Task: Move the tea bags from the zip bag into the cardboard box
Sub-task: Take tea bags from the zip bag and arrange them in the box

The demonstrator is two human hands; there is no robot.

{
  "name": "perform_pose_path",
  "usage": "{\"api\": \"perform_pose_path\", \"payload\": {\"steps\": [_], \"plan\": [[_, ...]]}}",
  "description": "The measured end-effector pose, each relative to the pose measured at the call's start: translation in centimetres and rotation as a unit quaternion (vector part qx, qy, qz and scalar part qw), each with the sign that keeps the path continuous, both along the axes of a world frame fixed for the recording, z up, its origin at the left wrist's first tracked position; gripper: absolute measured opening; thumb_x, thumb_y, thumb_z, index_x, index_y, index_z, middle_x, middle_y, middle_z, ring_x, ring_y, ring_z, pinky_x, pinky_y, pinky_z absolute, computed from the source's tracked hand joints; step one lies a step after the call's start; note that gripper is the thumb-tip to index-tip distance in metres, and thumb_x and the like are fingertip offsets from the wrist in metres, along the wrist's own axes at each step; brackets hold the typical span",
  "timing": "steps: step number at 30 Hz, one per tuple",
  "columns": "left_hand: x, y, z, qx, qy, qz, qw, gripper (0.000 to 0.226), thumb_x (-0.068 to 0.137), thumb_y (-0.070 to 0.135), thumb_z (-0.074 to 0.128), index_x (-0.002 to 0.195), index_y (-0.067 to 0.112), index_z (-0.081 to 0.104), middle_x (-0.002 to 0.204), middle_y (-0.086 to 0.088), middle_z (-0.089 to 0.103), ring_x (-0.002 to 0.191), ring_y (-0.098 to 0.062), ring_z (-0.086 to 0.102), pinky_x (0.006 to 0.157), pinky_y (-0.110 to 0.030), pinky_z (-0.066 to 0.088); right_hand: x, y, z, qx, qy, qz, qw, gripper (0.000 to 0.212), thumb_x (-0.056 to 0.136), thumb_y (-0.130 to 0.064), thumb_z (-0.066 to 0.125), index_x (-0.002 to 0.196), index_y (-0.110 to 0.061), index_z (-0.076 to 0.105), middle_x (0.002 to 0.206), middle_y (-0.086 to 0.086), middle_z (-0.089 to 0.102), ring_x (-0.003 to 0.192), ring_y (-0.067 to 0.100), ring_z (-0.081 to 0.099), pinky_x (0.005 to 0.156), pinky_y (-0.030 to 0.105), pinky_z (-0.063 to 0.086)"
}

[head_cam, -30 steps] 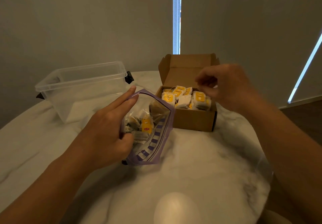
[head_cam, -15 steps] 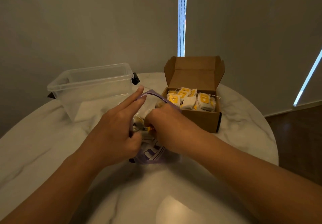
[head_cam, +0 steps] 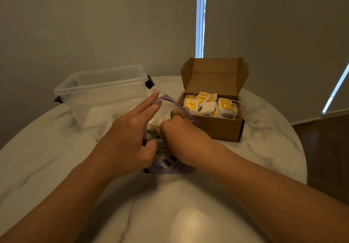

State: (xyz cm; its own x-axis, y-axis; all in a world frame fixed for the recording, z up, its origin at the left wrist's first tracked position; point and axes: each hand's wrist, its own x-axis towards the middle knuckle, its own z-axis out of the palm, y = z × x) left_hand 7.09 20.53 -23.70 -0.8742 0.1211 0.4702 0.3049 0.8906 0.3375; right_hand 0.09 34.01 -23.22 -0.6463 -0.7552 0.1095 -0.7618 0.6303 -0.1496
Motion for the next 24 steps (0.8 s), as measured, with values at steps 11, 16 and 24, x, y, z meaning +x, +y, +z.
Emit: {"api": "perform_pose_path", "payload": {"steps": [11, 16, 24], "plan": [[-0.4, -0.5, -0.4, -0.013, 0.04, -0.001, 0.999, 0.087, 0.067, 0.018, 0.05, 0.153, 0.016, 0.035, 0.161, 0.016, 0.02, 0.137, 0.006, 0.027, 0.101, -0.01, 0.033, -0.8, 1.4, 0.0, -0.028, 0.001, 0.009, 1.0, 0.042, 0.087, -0.006, 0.067, 0.126, -0.022, 0.063, 0.119, 0.005, 0.059, 0.106, 0.023, 0.057, 0.086, 0.03, 0.053], [-0.3, -0.5, -0.3, -0.011, 0.041, -0.001, 0.999, 0.087, 0.067, 0.017, 0.05, 0.152, 0.015, 0.036, 0.162, 0.016, 0.021, 0.13, 0.013, 0.03, 0.098, -0.015, 0.042, -1.2, 0.1, -0.6, 0.019, 0.038, -0.009, 0.999, 0.029, 0.088, -0.008, 0.066, 0.116, -0.012, 0.061, 0.105, 0.008, 0.057, 0.082, 0.019, 0.044, 0.07, 0.025, 0.035], [-0.1, -0.3, -0.2, -0.018, 0.02, 0.009, 1.0, 0.086, 0.067, 0.019, 0.05, 0.152, 0.016, 0.037, 0.161, 0.019, 0.02, 0.101, -0.032, 0.066, 0.085, -0.036, 0.057, -0.8, 0.2, -0.7, -0.032, 0.008, 0.034, 0.999, 0.019, 0.093, -0.015, 0.06, 0.111, -0.009, 0.06, 0.097, 0.008, 0.059, 0.081, 0.019, 0.05, 0.066, 0.029, 0.041]]}}
